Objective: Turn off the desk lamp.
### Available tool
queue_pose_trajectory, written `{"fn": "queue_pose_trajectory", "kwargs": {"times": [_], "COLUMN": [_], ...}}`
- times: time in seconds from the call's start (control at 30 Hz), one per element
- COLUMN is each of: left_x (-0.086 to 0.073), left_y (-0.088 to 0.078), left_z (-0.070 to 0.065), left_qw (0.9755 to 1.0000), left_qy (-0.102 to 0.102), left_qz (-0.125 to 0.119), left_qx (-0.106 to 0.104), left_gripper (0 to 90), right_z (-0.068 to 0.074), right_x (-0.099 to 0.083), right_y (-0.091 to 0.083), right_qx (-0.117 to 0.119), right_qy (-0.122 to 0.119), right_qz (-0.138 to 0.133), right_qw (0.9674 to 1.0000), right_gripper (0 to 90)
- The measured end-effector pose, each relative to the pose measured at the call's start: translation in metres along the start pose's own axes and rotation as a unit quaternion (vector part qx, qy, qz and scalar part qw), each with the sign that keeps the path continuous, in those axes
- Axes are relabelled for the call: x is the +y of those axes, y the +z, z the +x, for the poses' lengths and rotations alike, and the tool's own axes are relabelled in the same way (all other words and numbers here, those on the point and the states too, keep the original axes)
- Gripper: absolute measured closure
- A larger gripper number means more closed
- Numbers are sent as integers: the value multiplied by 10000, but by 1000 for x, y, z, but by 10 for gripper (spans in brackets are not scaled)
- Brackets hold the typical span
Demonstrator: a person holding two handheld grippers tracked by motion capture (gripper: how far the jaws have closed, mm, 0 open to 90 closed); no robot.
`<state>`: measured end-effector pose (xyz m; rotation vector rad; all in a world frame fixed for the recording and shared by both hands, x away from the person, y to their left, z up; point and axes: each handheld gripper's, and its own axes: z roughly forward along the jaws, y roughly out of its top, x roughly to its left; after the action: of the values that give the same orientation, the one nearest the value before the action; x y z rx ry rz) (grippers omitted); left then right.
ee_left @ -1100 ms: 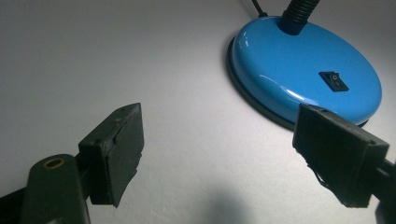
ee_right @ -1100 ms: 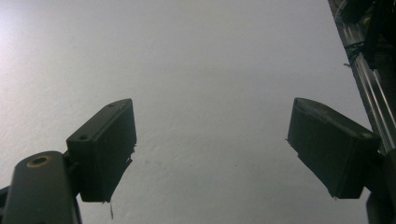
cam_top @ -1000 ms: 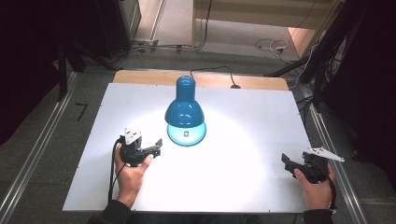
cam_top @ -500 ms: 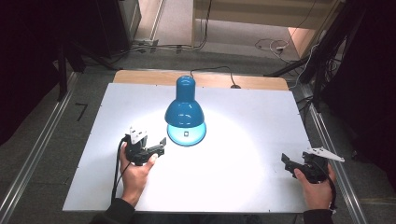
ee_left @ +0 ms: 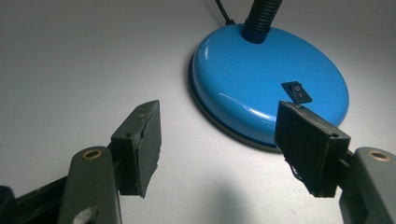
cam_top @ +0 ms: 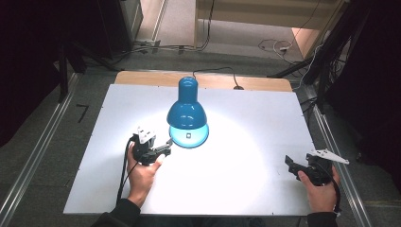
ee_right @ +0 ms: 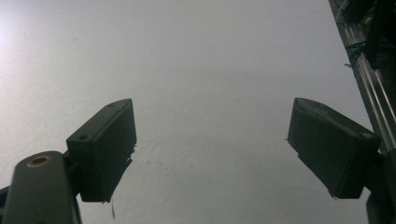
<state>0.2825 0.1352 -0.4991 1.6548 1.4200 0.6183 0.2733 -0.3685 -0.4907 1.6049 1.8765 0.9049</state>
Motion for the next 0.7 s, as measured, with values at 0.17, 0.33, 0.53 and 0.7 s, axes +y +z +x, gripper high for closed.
{"fn": "queue_pose_trajectory", "kwargs": {"times": [0.17, 0.33, 0.53, 0.7], "left_x": [3, 4, 4, 5], "left_y": [2, 6, 10, 13], "left_z": [-7, -10, -12, -15], "left_qw": [9999, 9998, 9998, 9997], "left_qy": [116, 134, 136, 147], "left_qz": [19, 22, 58, 51], "left_qx": [-119, -133, -157, -171], "left_gripper": [330, 334, 325, 324], "right_z": [1, 0, 0, 1], "right_x": [0, 0, 0, 0], "right_y": [0, 0, 0, 0], "right_qx": [-4, 5, 2, -3], "right_qy": [-1, 2, 6, 3], "right_qz": [16, 6, 3, 20], "right_qw": [10000, 10000, 10000, 10000], "right_gripper": [141, 141, 141, 141]}}
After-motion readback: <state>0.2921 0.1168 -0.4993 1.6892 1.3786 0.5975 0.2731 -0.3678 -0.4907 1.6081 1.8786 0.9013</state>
